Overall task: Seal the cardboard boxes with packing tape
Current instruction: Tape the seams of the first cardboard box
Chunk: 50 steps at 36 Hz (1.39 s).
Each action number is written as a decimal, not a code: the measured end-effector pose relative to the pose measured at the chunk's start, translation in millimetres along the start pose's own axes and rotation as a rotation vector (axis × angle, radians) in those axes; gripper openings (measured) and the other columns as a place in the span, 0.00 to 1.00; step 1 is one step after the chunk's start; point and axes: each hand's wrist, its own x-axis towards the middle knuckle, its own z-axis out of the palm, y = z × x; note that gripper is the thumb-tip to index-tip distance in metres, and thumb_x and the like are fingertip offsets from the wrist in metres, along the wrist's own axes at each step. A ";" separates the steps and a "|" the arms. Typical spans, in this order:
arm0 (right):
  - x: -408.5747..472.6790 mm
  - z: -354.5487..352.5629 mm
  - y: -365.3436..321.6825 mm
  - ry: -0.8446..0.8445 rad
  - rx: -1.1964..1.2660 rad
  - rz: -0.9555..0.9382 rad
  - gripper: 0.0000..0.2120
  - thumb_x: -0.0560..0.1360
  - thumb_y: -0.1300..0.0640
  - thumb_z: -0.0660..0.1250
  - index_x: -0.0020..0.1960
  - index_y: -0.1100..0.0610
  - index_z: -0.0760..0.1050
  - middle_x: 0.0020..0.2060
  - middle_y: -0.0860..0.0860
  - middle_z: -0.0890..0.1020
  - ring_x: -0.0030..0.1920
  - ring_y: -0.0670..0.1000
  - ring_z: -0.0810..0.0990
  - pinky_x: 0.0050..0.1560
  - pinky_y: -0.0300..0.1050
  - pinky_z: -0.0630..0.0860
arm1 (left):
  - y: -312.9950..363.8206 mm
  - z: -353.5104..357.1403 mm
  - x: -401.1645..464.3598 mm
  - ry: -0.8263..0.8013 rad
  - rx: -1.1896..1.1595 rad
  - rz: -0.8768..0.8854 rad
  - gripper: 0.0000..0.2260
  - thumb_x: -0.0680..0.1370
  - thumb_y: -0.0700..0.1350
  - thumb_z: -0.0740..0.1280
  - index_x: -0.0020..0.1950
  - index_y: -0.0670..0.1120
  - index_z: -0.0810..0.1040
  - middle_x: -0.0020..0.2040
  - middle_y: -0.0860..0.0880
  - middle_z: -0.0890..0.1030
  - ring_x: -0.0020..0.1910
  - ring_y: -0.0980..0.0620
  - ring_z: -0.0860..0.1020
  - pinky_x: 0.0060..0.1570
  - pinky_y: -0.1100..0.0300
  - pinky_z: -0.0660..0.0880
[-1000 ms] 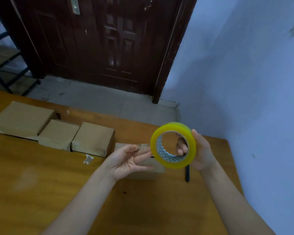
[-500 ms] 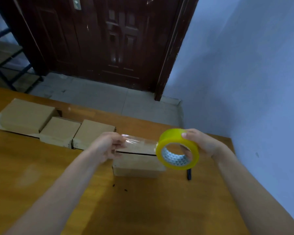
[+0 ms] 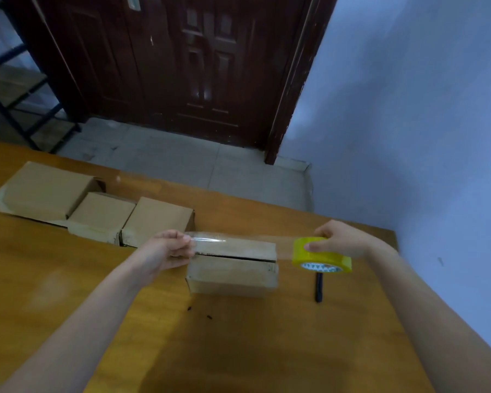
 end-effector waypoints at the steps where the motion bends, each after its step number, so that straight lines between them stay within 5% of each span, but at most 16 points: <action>1: 2.6 5.0 0.4 0.026 -0.056 0.012 0.19 0.73 0.41 0.68 0.47 0.58 0.80 0.38 0.51 0.80 0.36 0.48 0.75 0.37 0.44 0.69 | -4.7 1.8 2.1 0.008 0.005 -0.009 0.05 0.79 0.40 0.64 0.47 0.39 0.77 0.44 0.44 0.82 0.46 0.48 0.81 0.56 0.51 0.76; 8: 15.6 33.1 -8.5 0.115 -0.210 0.048 0.16 0.71 0.40 0.67 0.43 0.52 0.76 0.31 0.45 0.73 0.38 0.51 0.74 0.29 0.42 0.65 | -24.6 15.8 12.4 0.237 -0.022 0.041 0.06 0.79 0.36 0.63 0.43 0.39 0.76 0.41 0.43 0.79 0.44 0.49 0.77 0.57 0.53 0.71; 12: 24.5 41.7 -12.2 0.101 -0.281 0.063 0.26 0.71 0.38 0.65 0.59 0.57 0.79 0.47 0.51 0.82 0.45 0.52 0.79 0.40 0.46 0.77 | -33.7 19.1 17.3 0.282 -0.058 0.051 0.07 0.80 0.37 0.62 0.43 0.41 0.76 0.45 0.43 0.79 0.50 0.46 0.77 0.54 0.53 0.72; 15: 29.9 45.3 -14.0 0.087 -0.275 0.058 0.27 0.72 0.38 0.65 0.62 0.56 0.78 0.52 0.53 0.82 0.49 0.53 0.80 0.46 0.48 0.78 | -36.0 19.3 21.1 0.320 -0.116 0.052 0.07 0.79 0.37 0.61 0.43 0.41 0.76 0.45 0.43 0.80 0.48 0.46 0.77 0.47 0.56 0.73; 40: 52.0 54.7 -33.5 -0.071 -0.509 0.099 0.25 0.73 0.38 0.64 0.58 0.58 0.77 0.47 0.52 0.81 0.45 0.54 0.79 0.42 0.47 0.77 | -29.6 14.6 20.8 0.296 -0.074 0.087 0.11 0.81 0.36 0.58 0.38 0.43 0.70 0.43 0.44 0.80 0.46 0.46 0.82 0.53 0.51 0.75; 50: 44.6 49.2 -27.7 -0.067 -0.434 0.124 0.27 0.73 0.38 0.65 0.63 0.57 0.75 0.55 0.54 0.80 0.52 0.55 0.79 0.46 0.46 0.76 | -30.4 12.3 23.1 0.273 -0.039 0.095 0.11 0.81 0.37 0.59 0.38 0.43 0.69 0.46 0.44 0.80 0.47 0.47 0.82 0.52 0.53 0.75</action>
